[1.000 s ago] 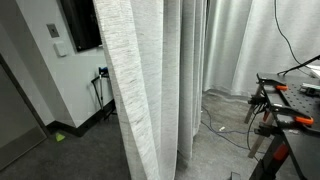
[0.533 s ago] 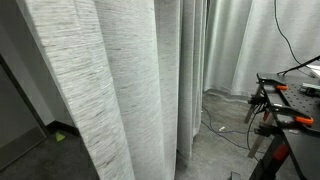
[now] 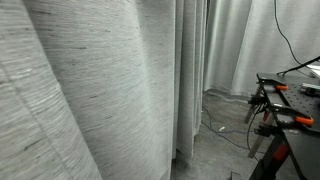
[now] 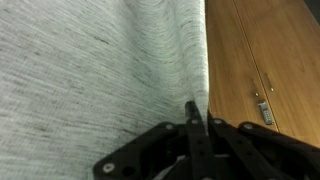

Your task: Close the curtain

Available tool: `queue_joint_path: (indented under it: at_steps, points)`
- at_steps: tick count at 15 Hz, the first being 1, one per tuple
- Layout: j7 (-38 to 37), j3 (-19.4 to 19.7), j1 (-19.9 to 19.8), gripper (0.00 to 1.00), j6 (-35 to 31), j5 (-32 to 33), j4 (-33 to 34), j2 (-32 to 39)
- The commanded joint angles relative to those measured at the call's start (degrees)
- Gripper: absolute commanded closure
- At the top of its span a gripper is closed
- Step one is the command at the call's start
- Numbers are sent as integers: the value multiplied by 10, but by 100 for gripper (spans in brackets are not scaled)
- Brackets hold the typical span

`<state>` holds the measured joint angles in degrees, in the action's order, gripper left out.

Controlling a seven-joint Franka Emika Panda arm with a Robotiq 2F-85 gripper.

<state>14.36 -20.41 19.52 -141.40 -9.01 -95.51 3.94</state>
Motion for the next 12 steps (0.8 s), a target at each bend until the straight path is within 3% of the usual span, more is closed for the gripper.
queue_joint_path:
  at_steps: [1, 8, 12]
  points:
    - [19, -26, 26, 99, 23, 18, 39, 61]
    - [111, -78, 73, 99, -23, 52, 81, 129]
    - [127, -97, 110, 99, -49, 104, 118, 159]
